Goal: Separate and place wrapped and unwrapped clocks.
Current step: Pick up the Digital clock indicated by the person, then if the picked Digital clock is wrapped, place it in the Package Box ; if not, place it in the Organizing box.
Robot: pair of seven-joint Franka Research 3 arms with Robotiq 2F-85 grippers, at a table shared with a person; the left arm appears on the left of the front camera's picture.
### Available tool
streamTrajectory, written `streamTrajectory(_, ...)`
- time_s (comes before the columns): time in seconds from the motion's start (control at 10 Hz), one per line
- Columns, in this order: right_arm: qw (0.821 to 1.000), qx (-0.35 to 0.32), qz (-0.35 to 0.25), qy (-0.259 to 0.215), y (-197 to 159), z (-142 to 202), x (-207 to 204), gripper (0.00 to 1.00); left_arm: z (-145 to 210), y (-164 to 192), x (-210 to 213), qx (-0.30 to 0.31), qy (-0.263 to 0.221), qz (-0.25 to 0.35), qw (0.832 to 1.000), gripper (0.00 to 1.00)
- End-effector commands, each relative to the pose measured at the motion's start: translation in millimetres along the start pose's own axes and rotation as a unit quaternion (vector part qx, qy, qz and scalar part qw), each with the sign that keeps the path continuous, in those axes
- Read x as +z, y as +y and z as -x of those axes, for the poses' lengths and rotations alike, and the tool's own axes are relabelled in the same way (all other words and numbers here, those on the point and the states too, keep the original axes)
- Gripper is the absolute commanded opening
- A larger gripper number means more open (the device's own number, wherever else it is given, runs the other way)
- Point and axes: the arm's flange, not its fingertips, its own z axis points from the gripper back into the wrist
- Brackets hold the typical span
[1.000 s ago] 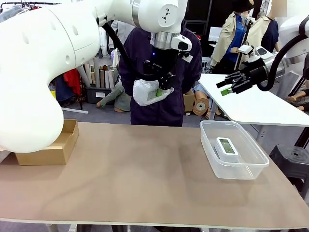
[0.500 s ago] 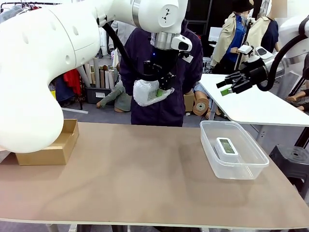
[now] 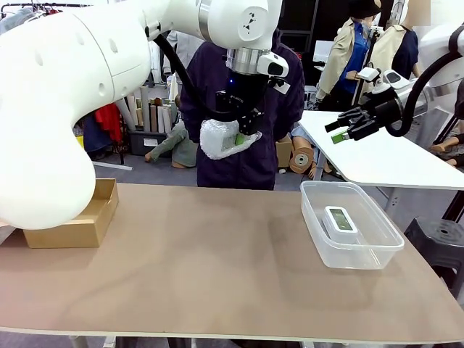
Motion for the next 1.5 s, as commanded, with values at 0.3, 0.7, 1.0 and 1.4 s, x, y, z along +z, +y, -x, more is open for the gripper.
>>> streamTrajectory(0.3,1.0,0.002,-0.001,-0.002,1,-2,0,1.0,3,2,5,-0.002,0.0,0.005,1.0,0.0)
streamTrajectory(0.7,1.0,0.002,-0.001,-0.002,1,-2,0,1.0,0,0,0,0.0,0.0,0.0,1.0,0.0)
streamTrajectory(1.0,1.0,0.002,-0.001,-0.002,1,-2,0,1.0,53,6,24,0.002,0.101,0.043,0.994,0.0)
streamTrajectory(1.4,1.0,0.002,-0.001,-0.002,1,-2,0,1.0,136,40,74,0.025,0.103,0.093,0.99,0.0)
